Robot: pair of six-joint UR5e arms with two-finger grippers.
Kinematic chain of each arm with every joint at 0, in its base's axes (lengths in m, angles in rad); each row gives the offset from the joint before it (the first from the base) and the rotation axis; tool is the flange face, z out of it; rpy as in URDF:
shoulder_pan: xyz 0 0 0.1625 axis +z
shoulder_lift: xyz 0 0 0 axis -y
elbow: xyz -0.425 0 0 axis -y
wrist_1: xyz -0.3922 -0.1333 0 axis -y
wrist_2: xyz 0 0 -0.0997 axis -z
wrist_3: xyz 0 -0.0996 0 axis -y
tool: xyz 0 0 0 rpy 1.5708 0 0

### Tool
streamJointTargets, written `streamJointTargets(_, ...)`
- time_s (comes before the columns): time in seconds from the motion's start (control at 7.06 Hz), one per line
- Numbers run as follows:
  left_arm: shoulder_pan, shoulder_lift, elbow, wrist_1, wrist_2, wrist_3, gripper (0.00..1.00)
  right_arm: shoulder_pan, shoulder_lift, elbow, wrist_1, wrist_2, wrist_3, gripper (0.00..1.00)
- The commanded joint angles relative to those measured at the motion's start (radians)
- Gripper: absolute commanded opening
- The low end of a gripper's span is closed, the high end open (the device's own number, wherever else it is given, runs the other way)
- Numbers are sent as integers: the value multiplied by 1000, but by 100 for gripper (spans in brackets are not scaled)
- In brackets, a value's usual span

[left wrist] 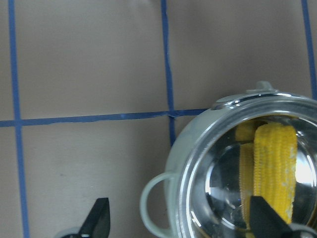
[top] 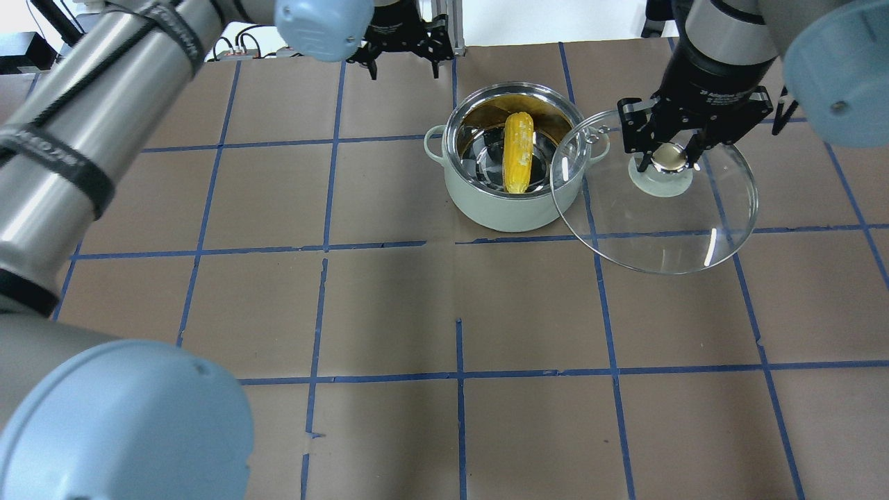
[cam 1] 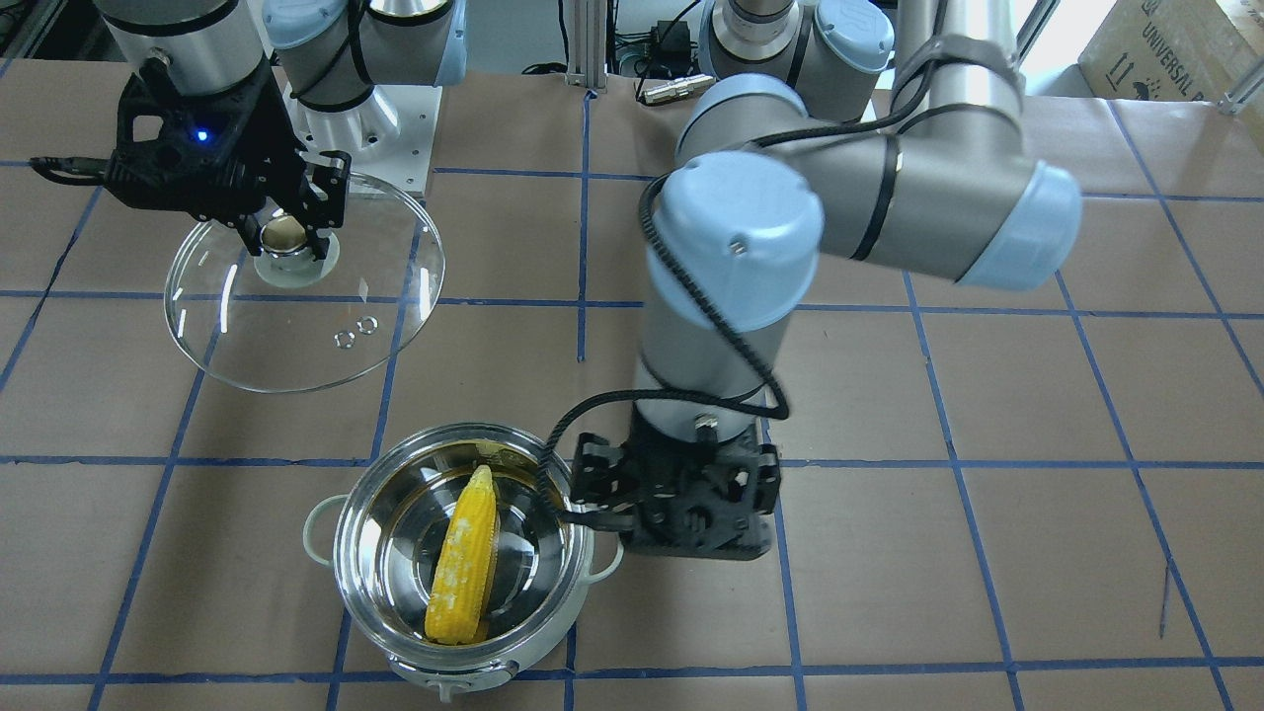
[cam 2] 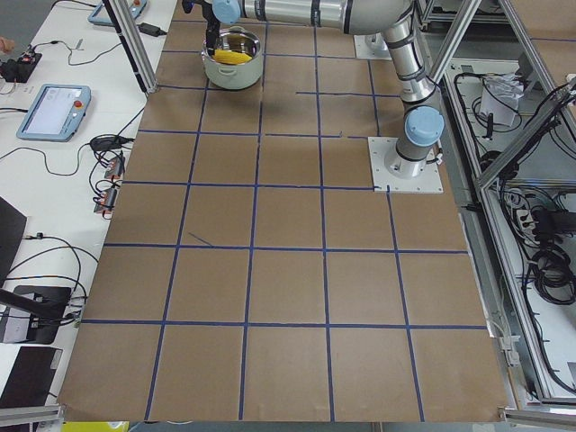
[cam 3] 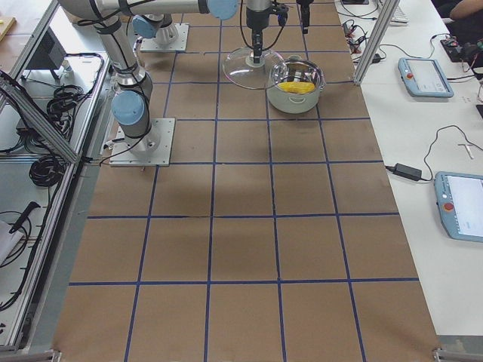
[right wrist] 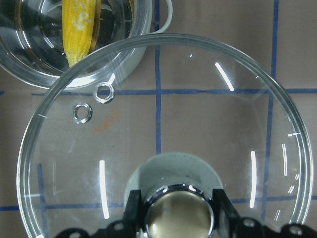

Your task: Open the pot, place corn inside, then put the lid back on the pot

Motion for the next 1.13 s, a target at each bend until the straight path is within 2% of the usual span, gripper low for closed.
streamJointTargets(0.0,131,261,-264,-27,0,95,100,41,70,-4,-114,3,24,27)
streamJointTargets(0.14,167,385,-369,-56,1,109,100,82,129,-24,-174,0,40,28)
streamJointTargets(0.28,188,488,-412,-169,13,109,100,110,200,-115,-175,-4,46,28)
streamJointTargets(0.42,211,530,-405,-279,15,109,100,112,286,-217,-150,-6,46,28)
streamJointTargets(0.71,225,514,-355,-323,44,109,100,138,410,-328,-155,-7,46,28)
streamJointTargets(0.85,224,514,-367,-343,44,109,100,153,464,-360,-165,-7,46,27)
streamJointTargets(0.99,224,496,-344,-282,8,110,100,162,507,-394,-165,-6,55,27)
